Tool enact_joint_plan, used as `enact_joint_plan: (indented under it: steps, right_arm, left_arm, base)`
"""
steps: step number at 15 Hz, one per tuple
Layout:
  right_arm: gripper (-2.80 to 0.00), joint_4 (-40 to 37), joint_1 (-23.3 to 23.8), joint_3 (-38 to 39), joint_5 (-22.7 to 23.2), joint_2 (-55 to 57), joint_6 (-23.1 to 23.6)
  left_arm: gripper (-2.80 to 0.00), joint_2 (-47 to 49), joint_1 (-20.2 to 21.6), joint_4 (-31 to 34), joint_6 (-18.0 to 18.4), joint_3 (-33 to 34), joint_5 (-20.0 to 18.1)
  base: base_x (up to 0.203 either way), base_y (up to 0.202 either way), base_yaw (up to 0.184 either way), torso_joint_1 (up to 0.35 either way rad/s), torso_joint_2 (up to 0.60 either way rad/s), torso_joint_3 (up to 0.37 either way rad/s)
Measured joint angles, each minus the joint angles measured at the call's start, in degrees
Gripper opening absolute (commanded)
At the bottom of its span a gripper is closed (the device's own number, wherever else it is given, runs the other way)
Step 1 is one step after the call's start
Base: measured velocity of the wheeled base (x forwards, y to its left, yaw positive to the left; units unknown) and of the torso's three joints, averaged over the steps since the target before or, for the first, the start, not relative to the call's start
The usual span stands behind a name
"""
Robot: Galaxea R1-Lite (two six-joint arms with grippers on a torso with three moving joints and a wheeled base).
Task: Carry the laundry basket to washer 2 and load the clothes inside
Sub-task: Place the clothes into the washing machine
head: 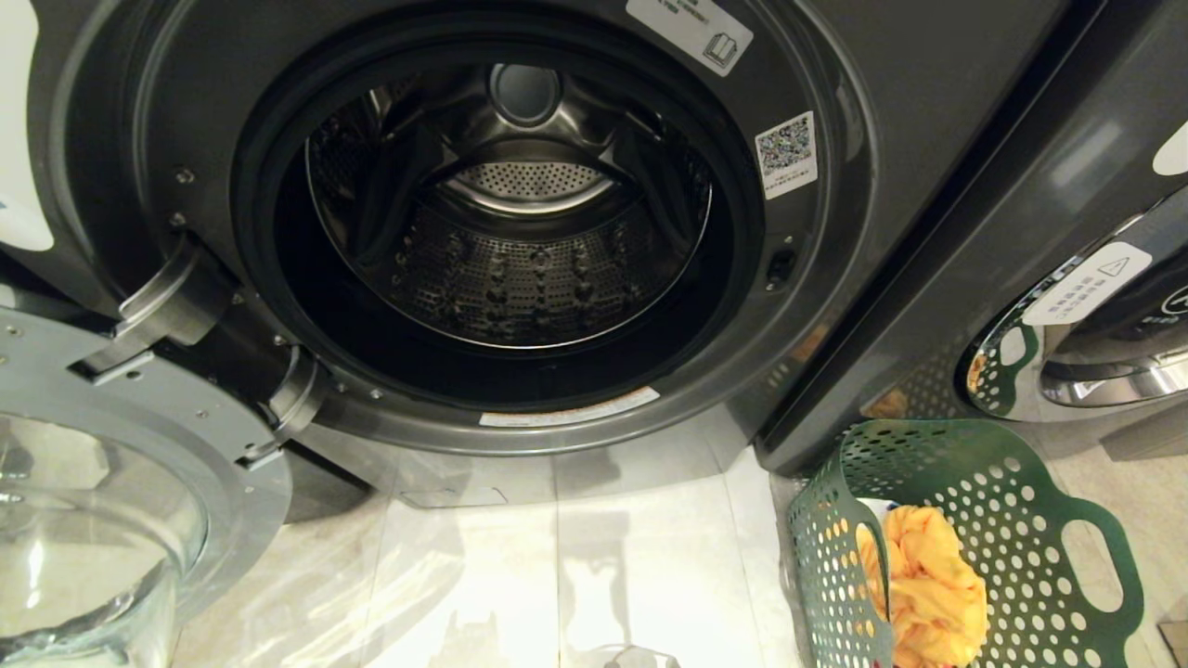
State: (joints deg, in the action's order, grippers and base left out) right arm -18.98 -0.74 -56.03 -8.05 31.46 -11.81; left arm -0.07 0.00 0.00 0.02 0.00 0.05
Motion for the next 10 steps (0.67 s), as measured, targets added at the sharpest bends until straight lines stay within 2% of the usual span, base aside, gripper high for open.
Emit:
enact_joint_plan:
  steps: [1, 3, 7, 10]
  right_arm:
    - [-2.80, -1.3, 0.0, -1.4, -2.0, 4.6, -3.2]
    - [-2.80, -2.8, 0.0, 2.2, -5.5, 9.1, -4.8]
    - [-2.80, -4.2, 0.1, 21.2, -13.8, 6.6, -1.0]
    - [-2.80, -3.6, 0.1, 34.5, -14.8, 4.8, -0.7]
  left_arm:
    - [-2.80, 0.0, 0.0, 0.0, 0.0, 0.0, 0.0]
    - [-2.80, 0.0, 0.0, 0.0, 0.0, 0.0, 0.0]
    - [-2.80, 0.0, 0.0, 0.0, 0.1, 0.0, 0.0]
    - [-2.80, 0.0, 0.0, 0.0, 0.1, 0.0, 0.0]
  base:
    - [0.000, 0.000, 0.000, 0.000, 0.00, 0.000]
    - [0.000, 0.000, 0.000, 0.000, 0.00, 0.000]
    - [0.000, 0.000, 0.000, 0.000, 0.00, 0.000]
    - [0.000, 0.000, 0.000, 0.000, 0.00, 0.000]
